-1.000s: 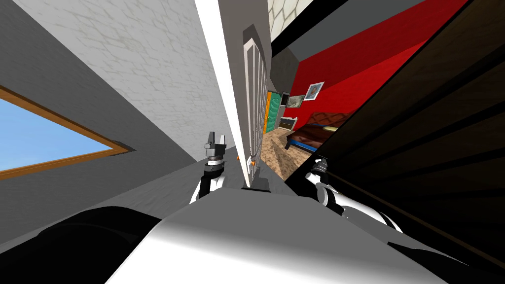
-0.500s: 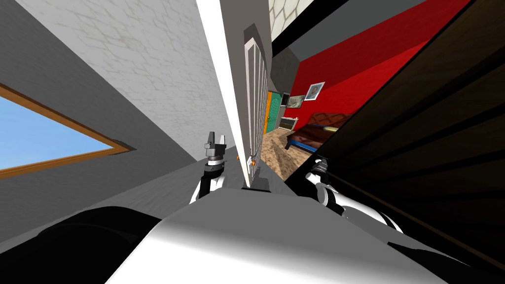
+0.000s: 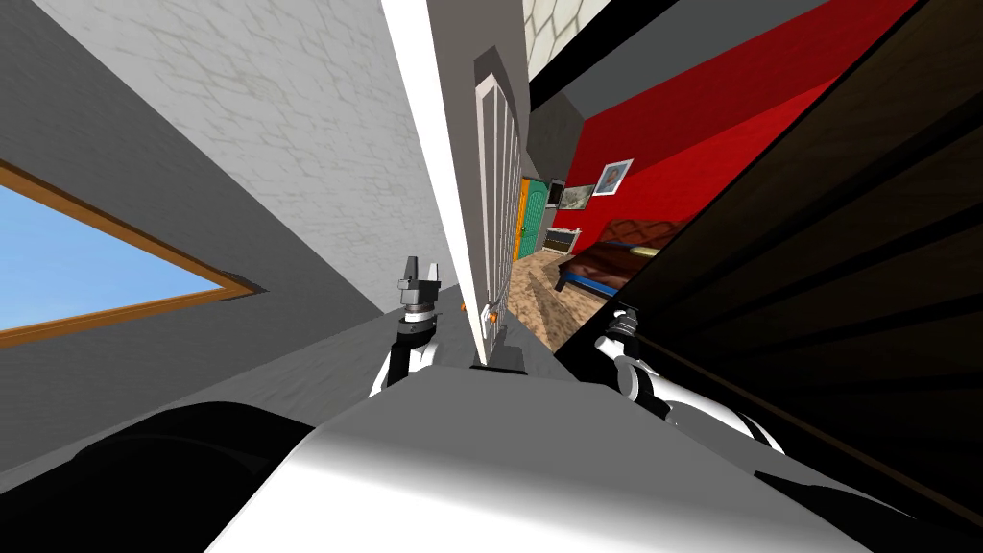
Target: Pull the door open
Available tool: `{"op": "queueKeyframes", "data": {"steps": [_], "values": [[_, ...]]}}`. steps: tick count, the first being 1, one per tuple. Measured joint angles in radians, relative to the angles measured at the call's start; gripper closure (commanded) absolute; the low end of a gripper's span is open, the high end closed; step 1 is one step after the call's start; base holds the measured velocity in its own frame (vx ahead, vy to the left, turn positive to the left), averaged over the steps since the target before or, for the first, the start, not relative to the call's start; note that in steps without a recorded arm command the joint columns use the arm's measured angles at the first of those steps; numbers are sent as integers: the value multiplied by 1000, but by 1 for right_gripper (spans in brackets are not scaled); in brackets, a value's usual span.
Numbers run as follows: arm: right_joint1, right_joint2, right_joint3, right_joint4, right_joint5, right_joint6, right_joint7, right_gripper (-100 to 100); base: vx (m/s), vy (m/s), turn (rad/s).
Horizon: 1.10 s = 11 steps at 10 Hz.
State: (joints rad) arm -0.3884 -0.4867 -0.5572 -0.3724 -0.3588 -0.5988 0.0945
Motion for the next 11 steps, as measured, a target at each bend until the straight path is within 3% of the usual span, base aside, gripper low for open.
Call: {"op": "queueKeyframes", "data": {"steps": [10,11], "values": [[0,-2,-3,2,-2,1,1,-100,1,-16,25],[0,-2,-3,2,-2,1,1,100,0,0,0]]}}
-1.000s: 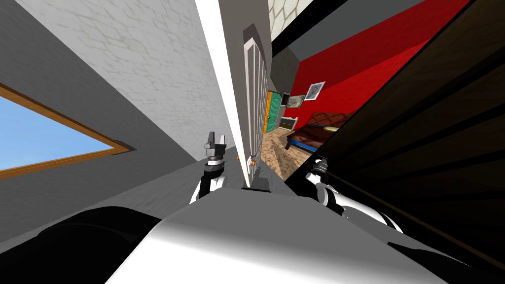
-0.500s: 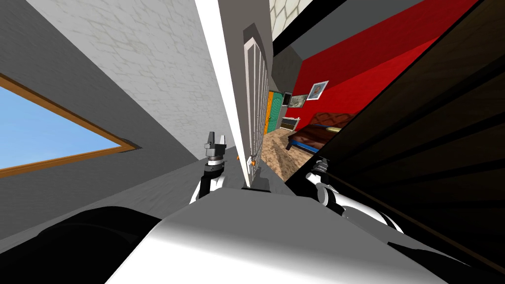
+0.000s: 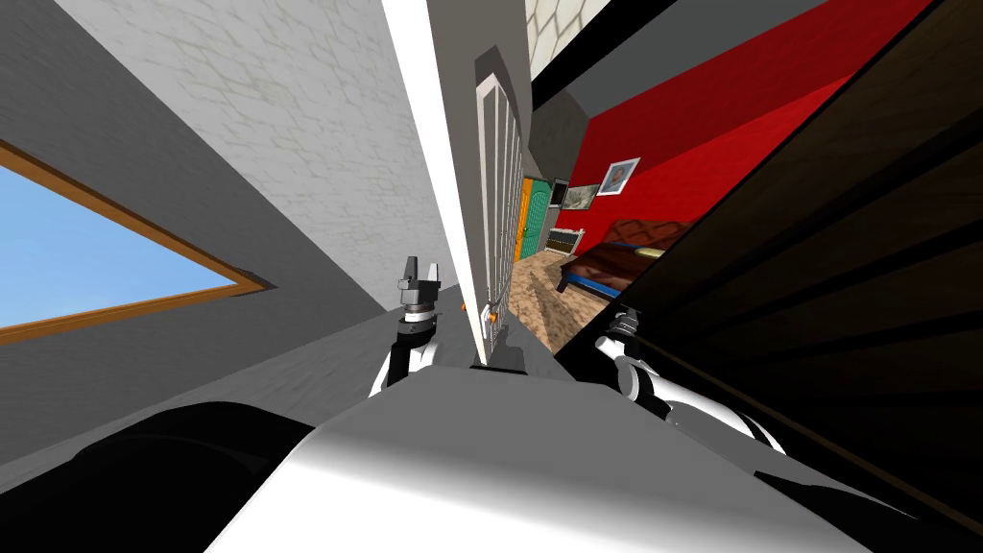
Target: Pull the door open
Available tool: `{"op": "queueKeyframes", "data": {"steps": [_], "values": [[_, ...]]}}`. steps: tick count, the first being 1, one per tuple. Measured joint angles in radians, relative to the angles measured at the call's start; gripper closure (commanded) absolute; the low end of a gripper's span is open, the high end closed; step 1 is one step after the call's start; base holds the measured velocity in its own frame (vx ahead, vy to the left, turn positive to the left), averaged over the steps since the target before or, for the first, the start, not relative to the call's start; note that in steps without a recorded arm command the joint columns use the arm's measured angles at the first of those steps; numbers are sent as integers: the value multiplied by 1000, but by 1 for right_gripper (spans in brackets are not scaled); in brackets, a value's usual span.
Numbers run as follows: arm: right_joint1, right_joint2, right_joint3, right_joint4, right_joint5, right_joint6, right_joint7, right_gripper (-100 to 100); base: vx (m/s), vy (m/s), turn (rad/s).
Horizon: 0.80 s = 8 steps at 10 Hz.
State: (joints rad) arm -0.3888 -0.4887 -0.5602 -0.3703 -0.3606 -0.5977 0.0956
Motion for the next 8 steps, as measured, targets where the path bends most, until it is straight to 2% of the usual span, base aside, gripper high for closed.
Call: {"op": "queueKeyframes", "data": {"steps": [5,6,7,8], "values": [[1,1,0,1,0,1,0,100,0,0,0],[1,1,0,1,0,1,0,100,-142,35,21],[-12,-7,11,18,6,-9,-10,100,-226,26,46],[9,10,8,-43,5,12,-4,100,-147,12,33]]}}
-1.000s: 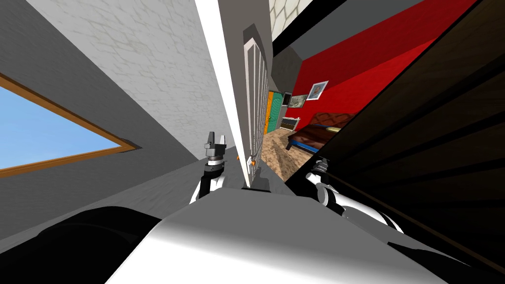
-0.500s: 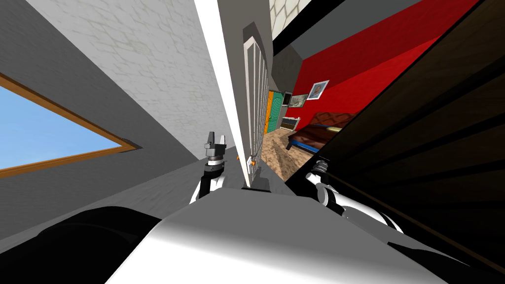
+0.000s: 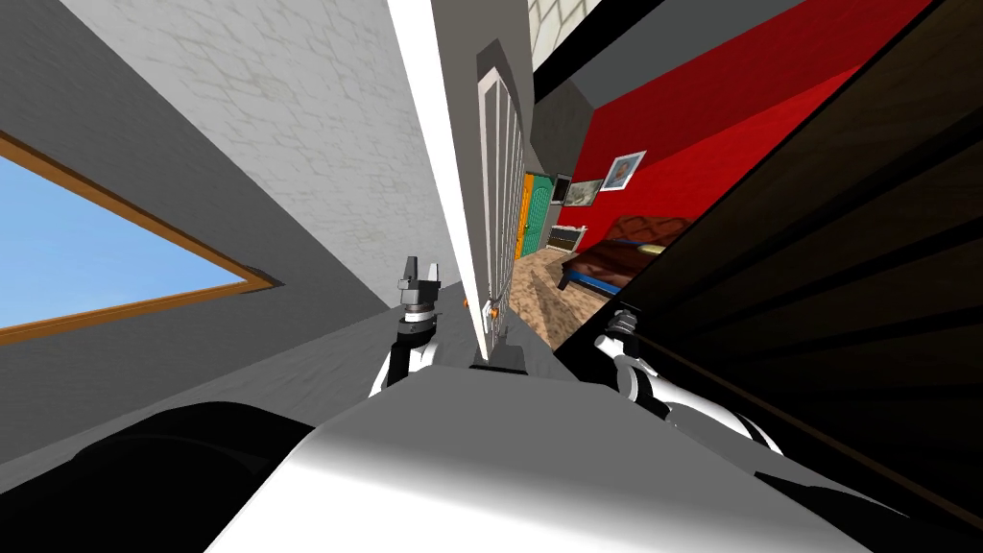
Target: Pull the door open
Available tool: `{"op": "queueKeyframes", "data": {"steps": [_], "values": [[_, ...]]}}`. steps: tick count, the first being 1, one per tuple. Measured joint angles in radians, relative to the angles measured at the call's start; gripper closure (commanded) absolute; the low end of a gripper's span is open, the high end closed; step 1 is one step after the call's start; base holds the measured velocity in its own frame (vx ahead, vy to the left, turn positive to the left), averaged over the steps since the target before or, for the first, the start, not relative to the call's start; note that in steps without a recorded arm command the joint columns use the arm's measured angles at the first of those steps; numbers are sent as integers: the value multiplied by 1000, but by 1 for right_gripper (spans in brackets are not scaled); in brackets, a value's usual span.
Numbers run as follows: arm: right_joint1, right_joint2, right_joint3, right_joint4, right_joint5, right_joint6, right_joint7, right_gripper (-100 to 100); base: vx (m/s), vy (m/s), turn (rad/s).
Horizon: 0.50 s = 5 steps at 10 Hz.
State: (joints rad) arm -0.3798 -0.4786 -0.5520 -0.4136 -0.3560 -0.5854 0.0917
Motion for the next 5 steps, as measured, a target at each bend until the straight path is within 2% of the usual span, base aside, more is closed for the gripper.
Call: {"op": "queueKeyframes", "data": {"steps": [2,3,4,5], "values": [[-1,11,8,8,4,7,2,100,-28,17,0],[-4,11,10,20,6,4,-1,100,-146,35,12],[-3,14,19,0,11,9,-5,100,-181,9,30],[-14,11,29,10,17,5,-14,100,-201,34,49]]}}
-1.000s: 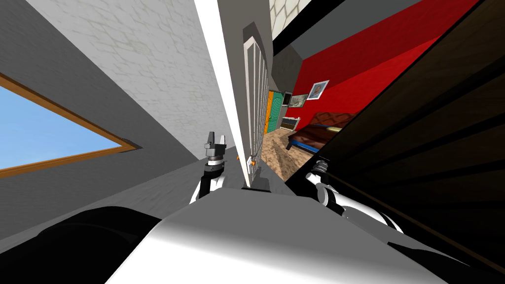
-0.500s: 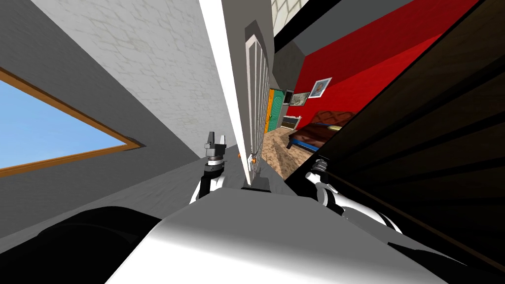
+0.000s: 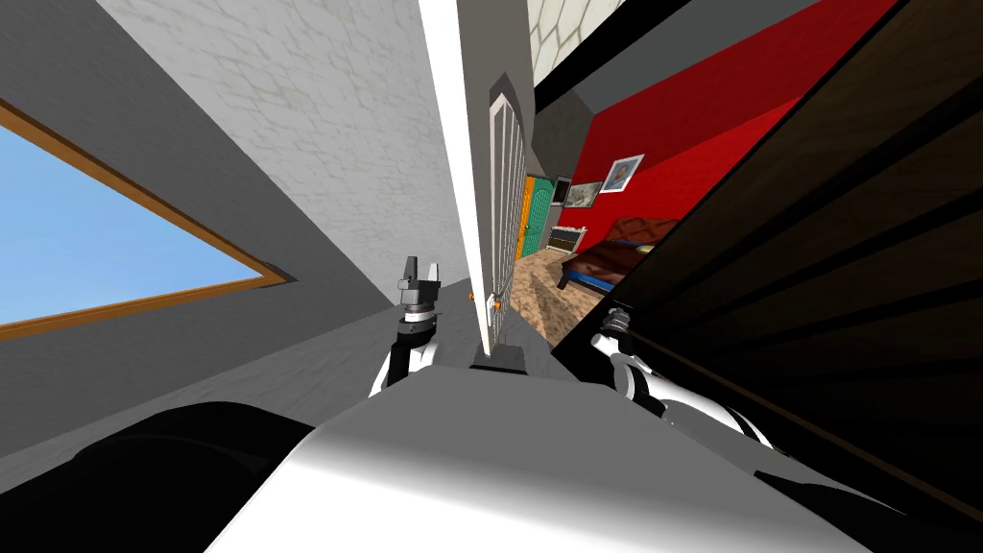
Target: Pull the door open
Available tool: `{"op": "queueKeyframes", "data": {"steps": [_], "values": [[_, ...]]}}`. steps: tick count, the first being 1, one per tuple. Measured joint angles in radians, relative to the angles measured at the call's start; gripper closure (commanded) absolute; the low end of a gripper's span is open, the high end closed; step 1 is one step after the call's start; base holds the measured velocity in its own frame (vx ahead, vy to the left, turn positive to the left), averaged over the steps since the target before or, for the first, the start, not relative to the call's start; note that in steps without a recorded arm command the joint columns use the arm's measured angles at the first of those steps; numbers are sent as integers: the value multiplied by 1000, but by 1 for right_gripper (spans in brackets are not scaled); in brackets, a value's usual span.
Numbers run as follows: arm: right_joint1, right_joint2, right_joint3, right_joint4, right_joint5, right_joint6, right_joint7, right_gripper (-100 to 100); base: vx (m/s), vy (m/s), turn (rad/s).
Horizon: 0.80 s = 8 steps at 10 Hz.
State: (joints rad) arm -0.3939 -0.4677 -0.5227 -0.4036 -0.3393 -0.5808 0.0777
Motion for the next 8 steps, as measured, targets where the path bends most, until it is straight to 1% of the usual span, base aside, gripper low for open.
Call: {"op": "queueKeyframes", "data": {"steps": [1,2,3,4,5,6,7,8], "values": [[7,7,8,-29,5,11,-4,100,-171,50,23],[-16,-3,23,19,13,-6,-17,100,-178,42,19],[-16,2,32,17,18,-9,-23,100,-189,38,20],[2,19,33,-31,19,12,-17,100,-122,33,11],[-5,20,40,-17,23,11,-19,100,-46,20,8],[-4,22,42,-11,24,10,-21,100,-167,-13,34],[-23,15,54,22,30,-5,-31,100,-199,-16,55],[-16,22,56,-3,31,0,-32,100,-233,-10,53]]}}
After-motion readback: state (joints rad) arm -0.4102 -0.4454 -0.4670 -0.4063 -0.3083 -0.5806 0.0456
